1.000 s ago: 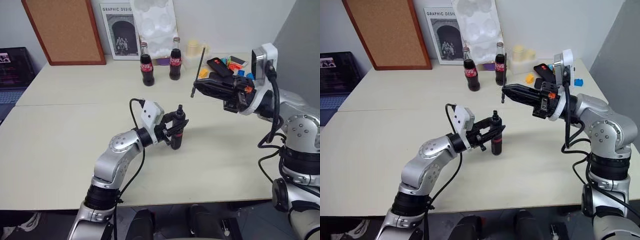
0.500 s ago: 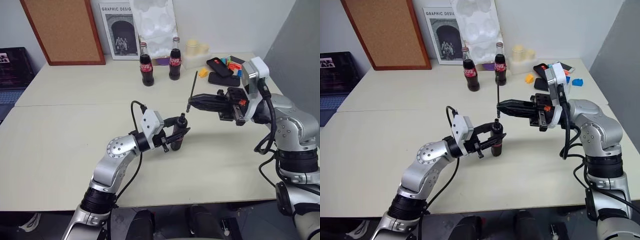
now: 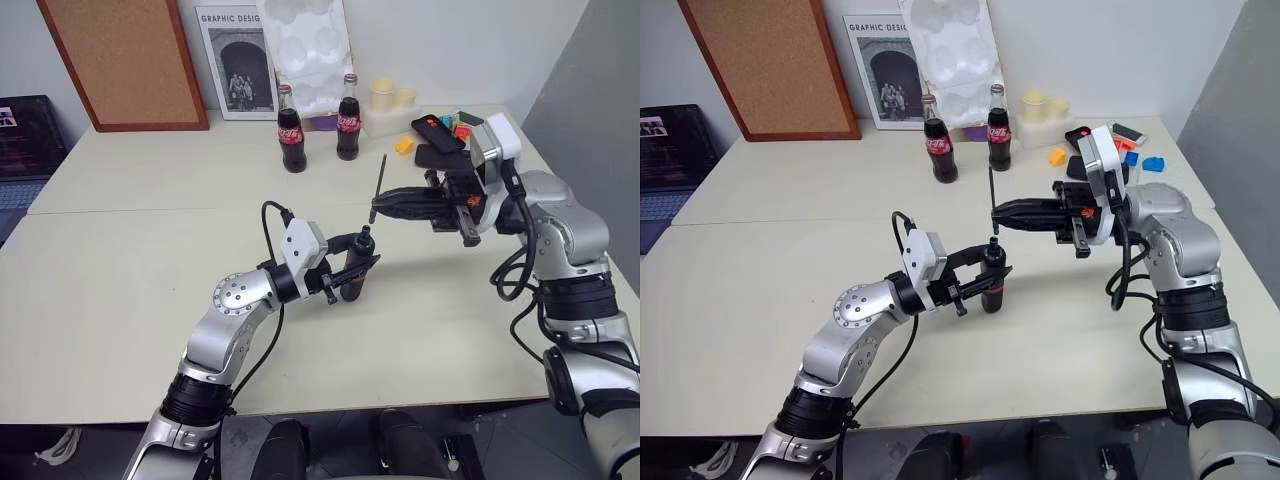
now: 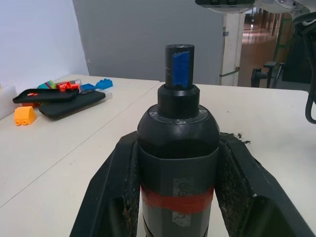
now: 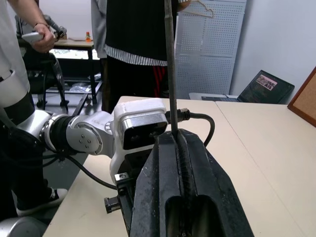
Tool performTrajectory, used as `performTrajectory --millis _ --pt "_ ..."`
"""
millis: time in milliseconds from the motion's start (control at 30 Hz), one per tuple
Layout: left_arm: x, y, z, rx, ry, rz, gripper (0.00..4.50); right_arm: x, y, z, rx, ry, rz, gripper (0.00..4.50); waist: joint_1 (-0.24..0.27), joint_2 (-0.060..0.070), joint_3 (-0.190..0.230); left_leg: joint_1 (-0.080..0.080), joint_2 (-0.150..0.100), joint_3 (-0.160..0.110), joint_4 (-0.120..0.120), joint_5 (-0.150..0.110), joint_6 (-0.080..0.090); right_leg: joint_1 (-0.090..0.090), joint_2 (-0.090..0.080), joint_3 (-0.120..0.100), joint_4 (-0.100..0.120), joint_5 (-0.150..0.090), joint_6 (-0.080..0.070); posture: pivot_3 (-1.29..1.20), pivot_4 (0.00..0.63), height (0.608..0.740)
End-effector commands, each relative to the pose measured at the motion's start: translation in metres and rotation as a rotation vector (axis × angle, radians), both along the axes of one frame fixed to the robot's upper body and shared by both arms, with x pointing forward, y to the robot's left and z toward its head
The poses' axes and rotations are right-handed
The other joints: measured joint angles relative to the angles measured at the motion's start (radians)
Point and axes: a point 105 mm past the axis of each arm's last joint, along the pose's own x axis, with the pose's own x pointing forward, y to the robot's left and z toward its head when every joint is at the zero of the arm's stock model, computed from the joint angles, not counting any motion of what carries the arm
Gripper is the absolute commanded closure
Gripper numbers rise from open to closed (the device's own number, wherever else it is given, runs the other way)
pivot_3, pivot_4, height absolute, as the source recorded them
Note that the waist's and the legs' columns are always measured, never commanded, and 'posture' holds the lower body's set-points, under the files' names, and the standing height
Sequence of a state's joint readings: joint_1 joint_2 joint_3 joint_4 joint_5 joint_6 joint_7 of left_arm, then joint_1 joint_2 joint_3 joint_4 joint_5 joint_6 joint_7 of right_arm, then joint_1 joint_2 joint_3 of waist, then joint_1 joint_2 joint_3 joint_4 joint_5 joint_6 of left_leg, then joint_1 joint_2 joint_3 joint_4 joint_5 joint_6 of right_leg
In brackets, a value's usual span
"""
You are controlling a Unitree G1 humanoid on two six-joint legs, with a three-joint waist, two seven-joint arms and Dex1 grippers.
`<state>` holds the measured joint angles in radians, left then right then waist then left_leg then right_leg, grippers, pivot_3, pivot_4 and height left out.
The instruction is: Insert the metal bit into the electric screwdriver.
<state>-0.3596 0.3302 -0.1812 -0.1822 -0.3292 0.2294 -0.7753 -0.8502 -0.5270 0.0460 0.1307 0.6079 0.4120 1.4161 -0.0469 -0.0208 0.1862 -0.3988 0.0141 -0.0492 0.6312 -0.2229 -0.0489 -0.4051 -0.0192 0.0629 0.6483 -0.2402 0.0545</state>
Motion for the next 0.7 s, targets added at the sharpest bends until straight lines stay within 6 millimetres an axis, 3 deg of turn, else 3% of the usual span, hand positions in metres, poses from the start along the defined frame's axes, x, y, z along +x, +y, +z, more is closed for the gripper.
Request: performTrajectory --millis 33,700 --pt "0.005 0.01 -0.023 0.068 0.077 0.047 2.84 0.0 0.001 0.009 -0.013 -0.066 0.028 4.5 -0.001 0.0 0.0 0.0 0.0 0.0 0.0 0.0 0.0 0.0 0.0 0.0 0.0 0.0 0.0 0.0 0.15 0.74" --pt "0.005 0.011 -0.024 0.077 0.081 0.044 2.84 0.004 0.005 -0.001 -0.055 -0.082 0.046 4.5 -0.002 0.0 0.0 0.001 0.0 0.0 0.0 0.0 0.0 0.0 0.0 0.0 0.001 0.0 0.0 0.0 0.15 0.74"
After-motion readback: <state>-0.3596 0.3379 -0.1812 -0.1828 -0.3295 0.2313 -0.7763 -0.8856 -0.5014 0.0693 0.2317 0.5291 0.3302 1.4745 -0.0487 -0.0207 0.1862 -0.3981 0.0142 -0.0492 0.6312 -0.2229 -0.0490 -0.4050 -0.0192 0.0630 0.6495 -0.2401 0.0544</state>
